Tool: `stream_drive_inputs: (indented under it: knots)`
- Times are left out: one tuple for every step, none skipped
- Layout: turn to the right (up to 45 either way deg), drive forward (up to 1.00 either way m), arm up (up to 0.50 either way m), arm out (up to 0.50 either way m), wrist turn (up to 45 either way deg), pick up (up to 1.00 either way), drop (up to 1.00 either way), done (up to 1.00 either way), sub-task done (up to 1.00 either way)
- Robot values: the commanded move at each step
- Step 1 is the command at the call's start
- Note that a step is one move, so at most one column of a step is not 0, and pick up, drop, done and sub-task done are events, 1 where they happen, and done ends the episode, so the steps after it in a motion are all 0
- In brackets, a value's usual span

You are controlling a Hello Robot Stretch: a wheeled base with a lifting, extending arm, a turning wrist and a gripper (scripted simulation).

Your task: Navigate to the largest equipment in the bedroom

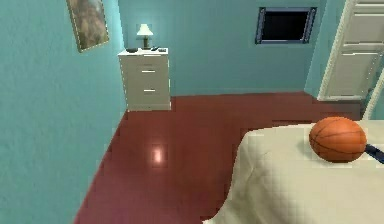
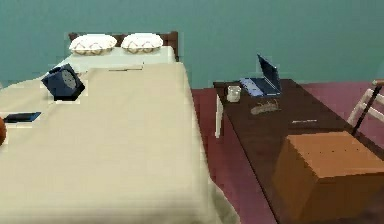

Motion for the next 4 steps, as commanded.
stream_drive_inputs:
  knots:
    - [0.0, 0.30, 0.00, 0.00, 0.0, 0.00, 0.00, 0.00, 0.00]
    - [45.0, 0.00, 0.00, 0.00, 0.0, 0.00, 0.00, 0.00, 0.00]
    - [-45.0, 0.00, 0.00, 0.00, 0.0, 0.00, 0.00, 0.00, 0.00]
    - [-24.0, 0.00, 0.00, 0.00, 0.0, 0.00, 0.00, 0.00, 0.00]
